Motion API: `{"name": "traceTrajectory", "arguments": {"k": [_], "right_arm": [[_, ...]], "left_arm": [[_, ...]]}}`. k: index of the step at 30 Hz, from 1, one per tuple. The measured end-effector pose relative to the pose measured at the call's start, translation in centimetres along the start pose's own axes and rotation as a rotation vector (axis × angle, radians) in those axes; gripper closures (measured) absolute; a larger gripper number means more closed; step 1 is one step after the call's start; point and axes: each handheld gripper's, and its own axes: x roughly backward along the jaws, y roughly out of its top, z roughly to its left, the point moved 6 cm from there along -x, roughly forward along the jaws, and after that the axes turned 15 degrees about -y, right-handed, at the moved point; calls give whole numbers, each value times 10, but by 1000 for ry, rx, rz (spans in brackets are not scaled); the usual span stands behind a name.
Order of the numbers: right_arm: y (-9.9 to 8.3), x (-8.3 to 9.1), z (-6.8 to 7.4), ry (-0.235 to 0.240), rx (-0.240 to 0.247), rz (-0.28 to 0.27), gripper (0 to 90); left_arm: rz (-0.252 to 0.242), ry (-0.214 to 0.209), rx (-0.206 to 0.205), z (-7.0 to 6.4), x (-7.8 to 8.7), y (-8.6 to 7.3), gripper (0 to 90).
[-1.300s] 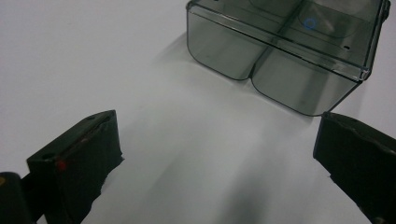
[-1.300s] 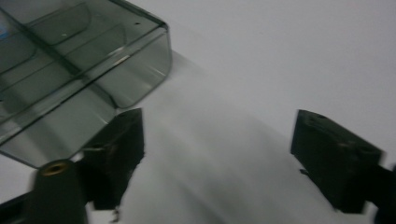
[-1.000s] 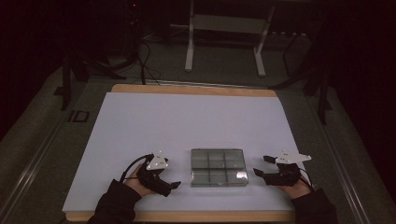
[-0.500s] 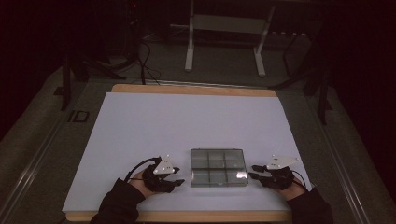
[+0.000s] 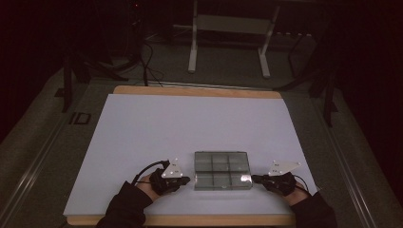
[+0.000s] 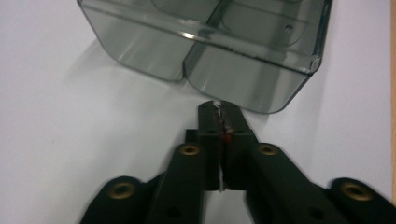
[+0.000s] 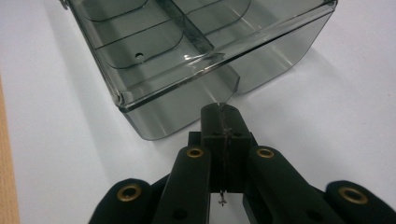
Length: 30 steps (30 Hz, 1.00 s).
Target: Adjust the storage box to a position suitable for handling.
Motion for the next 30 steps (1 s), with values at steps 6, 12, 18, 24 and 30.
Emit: {"name": "traceTrajectory", "arguments": {"k": [6,12,18,24,30], "right_arm": [[1,1,0,2,-1,-7,900],[3,2,-1,12,-6,-19,900],[4,2,0,23,-5,-21,900],[8,3,0,22,2,-26,900],[10,6,0,22,4,-37,900]], "left_arm": [[-2,-13,-14,-1,-4,2,900],[-11,-15,-26,-1,-5,5,900],[-24,-19,-31,-1,-3,9,900],[-18,-15,-38,-1,-2,10,900],[-25,-16,-41,-4,0,12,900]]}}
